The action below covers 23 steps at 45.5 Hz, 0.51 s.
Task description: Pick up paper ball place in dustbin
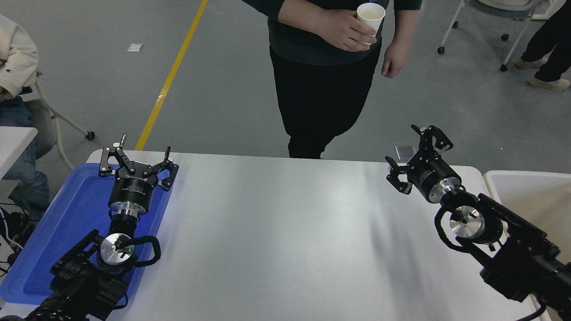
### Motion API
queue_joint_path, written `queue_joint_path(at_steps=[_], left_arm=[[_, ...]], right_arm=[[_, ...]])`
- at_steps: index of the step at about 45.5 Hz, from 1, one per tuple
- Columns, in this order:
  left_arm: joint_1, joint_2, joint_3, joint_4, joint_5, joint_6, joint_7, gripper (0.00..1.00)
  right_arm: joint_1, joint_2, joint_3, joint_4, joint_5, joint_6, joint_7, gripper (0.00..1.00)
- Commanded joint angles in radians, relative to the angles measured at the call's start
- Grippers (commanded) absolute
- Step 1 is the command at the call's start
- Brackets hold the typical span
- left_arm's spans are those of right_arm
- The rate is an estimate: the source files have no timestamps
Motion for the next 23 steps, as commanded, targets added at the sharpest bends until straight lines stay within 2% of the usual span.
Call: queue_joint_path(at_steps=[1,8,23], left_arm=[[0.001,0.001,0.0,0.0,0.001,0.0,0.0,1.0],[0.001,-0.001,0.0,0.0,-0.001,0.0,0.0,1.0],[-0.001,0.001,0.0,0.0,0.001,0.0,0.0,1.0]], right_arm=[[-0.035,0.04,0.021,-0.008,0.143,0.147,0.005,1.0],[-0.052,0.044,0.021,-0.031,0.169,0.165,0.005,1.0],[-0.104,0.057,0.022,-0.175,0.17,0.326,0.005,1.0]])
